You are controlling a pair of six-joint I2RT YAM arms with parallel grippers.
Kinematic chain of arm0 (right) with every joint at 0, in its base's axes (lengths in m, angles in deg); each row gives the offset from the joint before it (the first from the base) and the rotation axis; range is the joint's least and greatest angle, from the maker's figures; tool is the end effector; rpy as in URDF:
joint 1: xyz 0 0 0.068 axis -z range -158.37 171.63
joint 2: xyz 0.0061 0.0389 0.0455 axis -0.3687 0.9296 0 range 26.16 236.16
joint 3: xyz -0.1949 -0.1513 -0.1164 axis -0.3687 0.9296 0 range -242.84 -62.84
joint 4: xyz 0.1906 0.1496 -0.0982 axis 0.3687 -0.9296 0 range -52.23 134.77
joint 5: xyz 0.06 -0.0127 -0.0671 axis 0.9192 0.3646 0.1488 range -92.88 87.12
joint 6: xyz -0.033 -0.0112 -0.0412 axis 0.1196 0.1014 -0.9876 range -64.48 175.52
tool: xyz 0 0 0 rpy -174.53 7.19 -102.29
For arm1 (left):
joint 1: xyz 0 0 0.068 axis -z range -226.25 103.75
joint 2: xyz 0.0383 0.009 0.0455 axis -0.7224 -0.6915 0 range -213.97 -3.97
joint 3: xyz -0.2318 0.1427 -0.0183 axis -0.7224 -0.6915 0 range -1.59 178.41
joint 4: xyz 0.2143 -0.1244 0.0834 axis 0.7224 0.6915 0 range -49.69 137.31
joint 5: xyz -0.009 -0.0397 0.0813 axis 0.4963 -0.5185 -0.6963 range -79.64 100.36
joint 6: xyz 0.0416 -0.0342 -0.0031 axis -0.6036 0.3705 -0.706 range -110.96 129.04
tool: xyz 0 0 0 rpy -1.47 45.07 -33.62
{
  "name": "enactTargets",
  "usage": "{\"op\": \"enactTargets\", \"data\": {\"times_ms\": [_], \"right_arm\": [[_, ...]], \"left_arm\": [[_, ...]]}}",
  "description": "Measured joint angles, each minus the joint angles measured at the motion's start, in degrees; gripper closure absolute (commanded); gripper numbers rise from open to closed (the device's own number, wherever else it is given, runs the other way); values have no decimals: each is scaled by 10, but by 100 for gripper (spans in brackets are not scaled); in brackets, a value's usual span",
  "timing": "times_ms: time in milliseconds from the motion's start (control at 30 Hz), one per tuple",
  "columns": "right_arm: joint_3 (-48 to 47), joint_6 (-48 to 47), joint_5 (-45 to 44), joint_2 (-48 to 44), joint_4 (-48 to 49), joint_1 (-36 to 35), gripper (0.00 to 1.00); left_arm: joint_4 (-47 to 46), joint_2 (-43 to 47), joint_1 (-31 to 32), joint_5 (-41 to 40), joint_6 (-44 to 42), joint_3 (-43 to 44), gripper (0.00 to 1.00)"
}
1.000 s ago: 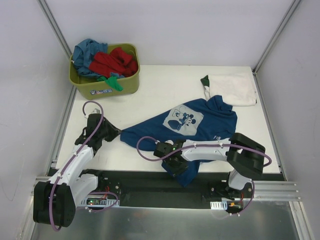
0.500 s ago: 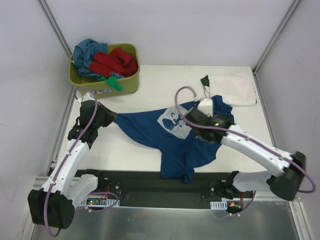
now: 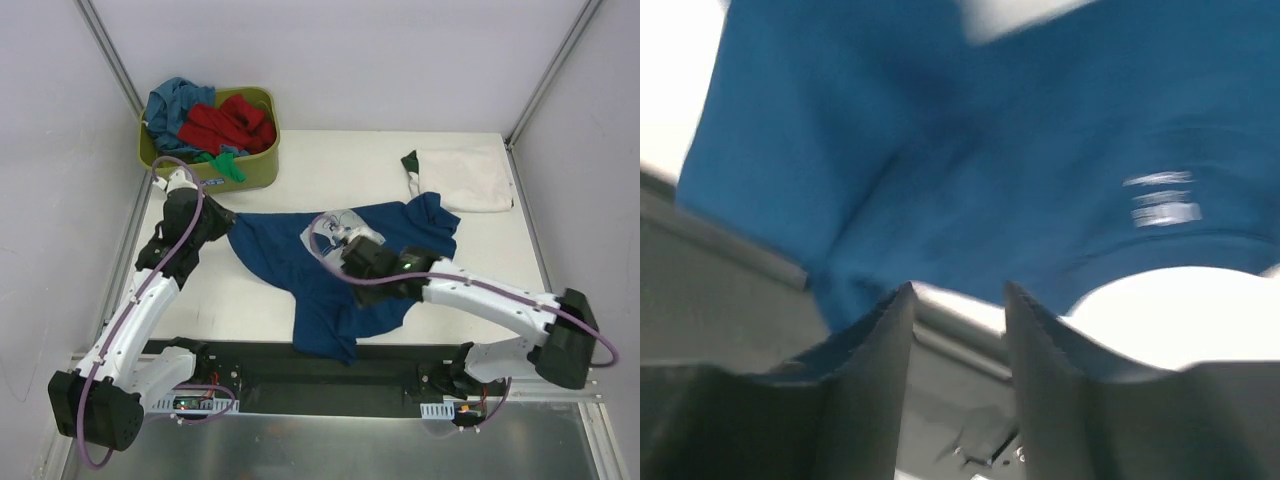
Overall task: Fold and stack the t-shirts
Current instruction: Flatten out the tshirt
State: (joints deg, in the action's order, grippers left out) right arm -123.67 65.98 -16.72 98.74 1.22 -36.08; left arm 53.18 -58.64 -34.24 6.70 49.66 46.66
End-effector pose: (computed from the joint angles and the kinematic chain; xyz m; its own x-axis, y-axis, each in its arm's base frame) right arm 0.1433 0.2109 0.2851 -0.5676 -0.5683 -0.5957 -0.6558 0.7495 -0.0901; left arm 0.2164 -0.0438 0.3248 -0.3421 -0.5915 -0.7301 -0.0975 0.7951 -0.5985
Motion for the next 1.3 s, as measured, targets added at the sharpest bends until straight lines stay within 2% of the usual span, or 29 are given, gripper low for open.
{"op": "enactTargets", "data": {"times_ms": [100,200,400,533,633,700,767,833,867,900,1133,1300], "right_arm": [[7,27,39,72,18,-85,35],[8,66,66,123,43,-139,30],[12,156,71,204,63,-192,27],[37,200,71,227,68,-203,30],[56,228,75,227,74,-206,39],[59,240,78,226,81,-206,61],[59,249,85,226,93,-208,76],[58,248,77,224,96,-209,84],[57,248,76,223,96,-209,94],[57,250,76,223,96,-207,99],[73,247,36,197,72,-186,100],[63,197,-10,99,29,-97,99]], "left_arm": [[6,1,0,-10,-2,-31,100],[15,3,0,-17,-2,-63,100],[30,30,0,-28,-3,-101,100],[30,45,0,-29,-3,-109,100],[29,48,0,-29,-3,-111,100],[29,48,0,-29,-3,-114,100],[30,48,0,-29,-3,-115,100],[30,48,0,-30,-3,-115,100],[30,48,0,-30,-3,-115,100],[30,48,0,-30,-3,-115,100],[38,48,0,-35,-4,-113,100],[42,35,0,-45,-11,-88,100]]}}
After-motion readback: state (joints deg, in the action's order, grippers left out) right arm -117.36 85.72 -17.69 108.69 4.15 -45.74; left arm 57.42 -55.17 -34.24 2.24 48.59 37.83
